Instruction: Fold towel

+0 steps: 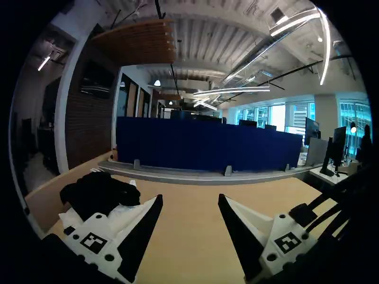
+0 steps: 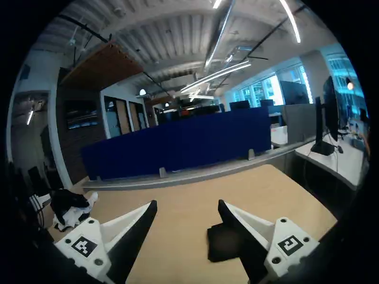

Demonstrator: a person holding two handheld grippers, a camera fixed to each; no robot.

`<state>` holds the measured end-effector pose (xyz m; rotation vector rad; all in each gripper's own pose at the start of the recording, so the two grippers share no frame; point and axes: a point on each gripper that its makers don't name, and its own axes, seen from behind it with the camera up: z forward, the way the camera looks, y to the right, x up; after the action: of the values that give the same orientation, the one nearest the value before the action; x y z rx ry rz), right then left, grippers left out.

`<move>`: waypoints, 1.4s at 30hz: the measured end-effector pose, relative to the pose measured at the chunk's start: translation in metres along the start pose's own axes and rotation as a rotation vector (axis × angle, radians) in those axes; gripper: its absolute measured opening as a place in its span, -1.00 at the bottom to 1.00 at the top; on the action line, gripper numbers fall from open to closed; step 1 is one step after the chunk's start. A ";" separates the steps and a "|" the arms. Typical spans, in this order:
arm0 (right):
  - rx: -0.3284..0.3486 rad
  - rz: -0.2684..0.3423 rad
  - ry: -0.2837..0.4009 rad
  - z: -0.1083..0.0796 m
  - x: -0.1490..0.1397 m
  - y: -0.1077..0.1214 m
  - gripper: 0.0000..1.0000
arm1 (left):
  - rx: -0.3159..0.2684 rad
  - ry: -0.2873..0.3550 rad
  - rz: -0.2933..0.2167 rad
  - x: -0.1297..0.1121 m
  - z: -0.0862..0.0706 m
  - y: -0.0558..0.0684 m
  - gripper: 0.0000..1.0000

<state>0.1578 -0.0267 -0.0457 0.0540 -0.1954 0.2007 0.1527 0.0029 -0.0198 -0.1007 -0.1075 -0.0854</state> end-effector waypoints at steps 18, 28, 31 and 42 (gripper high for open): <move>-0.067 -0.040 -0.011 0.013 0.010 0.029 1.00 | 0.071 0.082 0.125 -0.034 0.015 0.005 0.73; -0.070 -0.082 -0.031 0.034 -0.008 0.027 1.00 | 0.069 0.085 0.131 -0.078 0.028 0.010 0.72; -0.067 -0.094 -0.035 0.040 -0.011 0.025 1.00 | 0.075 0.091 0.120 -0.088 0.033 0.002 0.72; -0.049 -0.124 -0.024 0.060 -0.015 0.018 1.00 | 0.109 0.096 0.103 -0.126 0.041 -0.011 0.72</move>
<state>0.1283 -0.0164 0.0106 0.0201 -0.2200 0.0713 0.0222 0.0063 0.0076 0.0065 -0.0108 0.0183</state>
